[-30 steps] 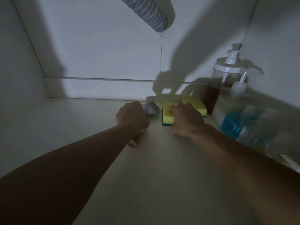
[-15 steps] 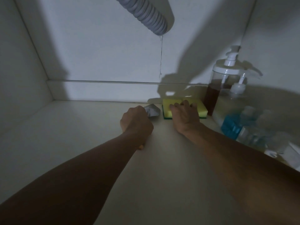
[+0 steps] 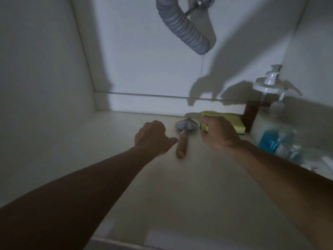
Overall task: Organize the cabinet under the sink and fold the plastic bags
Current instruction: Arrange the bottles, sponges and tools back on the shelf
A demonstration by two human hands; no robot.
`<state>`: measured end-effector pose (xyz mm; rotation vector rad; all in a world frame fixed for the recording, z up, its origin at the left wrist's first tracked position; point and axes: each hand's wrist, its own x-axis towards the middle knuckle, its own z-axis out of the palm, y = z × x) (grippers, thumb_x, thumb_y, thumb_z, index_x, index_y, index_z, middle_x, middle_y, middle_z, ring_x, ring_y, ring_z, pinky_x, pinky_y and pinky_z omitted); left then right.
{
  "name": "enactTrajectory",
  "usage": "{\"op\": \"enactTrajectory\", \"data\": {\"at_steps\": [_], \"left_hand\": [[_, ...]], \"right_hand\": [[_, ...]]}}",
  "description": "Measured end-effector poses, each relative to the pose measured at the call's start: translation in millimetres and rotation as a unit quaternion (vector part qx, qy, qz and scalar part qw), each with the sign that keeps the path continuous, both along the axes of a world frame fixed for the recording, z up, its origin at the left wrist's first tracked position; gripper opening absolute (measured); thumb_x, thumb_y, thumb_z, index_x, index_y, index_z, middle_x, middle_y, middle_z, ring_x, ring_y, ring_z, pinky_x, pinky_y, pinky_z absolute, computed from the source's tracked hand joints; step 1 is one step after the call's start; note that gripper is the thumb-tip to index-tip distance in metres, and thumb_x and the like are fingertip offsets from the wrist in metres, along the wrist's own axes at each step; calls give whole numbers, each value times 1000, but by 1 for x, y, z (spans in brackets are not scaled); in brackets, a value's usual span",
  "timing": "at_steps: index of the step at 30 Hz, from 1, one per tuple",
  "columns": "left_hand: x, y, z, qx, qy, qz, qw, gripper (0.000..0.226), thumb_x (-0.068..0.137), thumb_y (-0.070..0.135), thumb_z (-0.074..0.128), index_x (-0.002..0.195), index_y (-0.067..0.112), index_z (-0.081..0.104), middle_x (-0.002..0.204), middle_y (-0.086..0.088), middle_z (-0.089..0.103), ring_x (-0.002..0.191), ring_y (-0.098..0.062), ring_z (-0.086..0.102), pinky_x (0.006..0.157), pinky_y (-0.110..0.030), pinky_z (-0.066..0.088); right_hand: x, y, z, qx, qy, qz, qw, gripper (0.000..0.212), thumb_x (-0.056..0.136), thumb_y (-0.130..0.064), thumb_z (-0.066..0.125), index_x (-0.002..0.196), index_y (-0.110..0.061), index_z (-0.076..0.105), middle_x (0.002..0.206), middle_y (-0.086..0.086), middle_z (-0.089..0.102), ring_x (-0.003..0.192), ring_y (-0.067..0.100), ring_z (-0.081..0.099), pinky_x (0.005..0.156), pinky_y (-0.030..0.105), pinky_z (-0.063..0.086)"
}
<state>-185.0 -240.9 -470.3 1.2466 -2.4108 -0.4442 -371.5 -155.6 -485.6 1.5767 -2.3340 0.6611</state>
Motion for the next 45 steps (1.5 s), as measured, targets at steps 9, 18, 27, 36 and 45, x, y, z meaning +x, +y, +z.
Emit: {"op": "enactTrajectory", "data": {"at_steps": [9,18,27,36,45], "left_hand": [[185,23,36,131,-151,-18,980,34,77,36,78,100,11,73,97,-2,72,88,-19,69,79,-32,57],[382,46,-4,268,-268,53,924,41,80,28,76,116,9,67,116,-6,64,104,-25,63,86,-37,56],[481,57,-120,262,-268,180,910,54,79,34,76,122,7,58,123,-7,59,108,-21,59,92,-30,50],[509,82,-206,213,-236,267,910,21,87,15,56,107,18,59,93,2,57,79,-13,53,68,-23,48],[520,87,-202,180,-186,276,926,18,86,12,55,96,25,64,88,4,62,76,-12,57,65,-23,44]], "right_hand": [[169,4,81,200,-24,206,958,25,80,-28,72,104,-22,71,98,-10,70,88,6,59,77,20,45],[353,-5,65,375,-51,342,860,25,81,-27,76,104,-18,70,97,1,72,69,14,70,64,28,61],[464,-28,-82,448,-269,217,825,31,88,-20,68,111,-1,62,92,15,70,71,25,70,65,34,62],[510,-76,-169,296,-636,46,711,38,93,-13,64,127,1,53,94,14,58,66,21,54,44,26,50],[526,-71,-171,234,-722,31,651,24,90,0,64,113,8,61,104,22,68,68,26,70,44,31,54]]}}
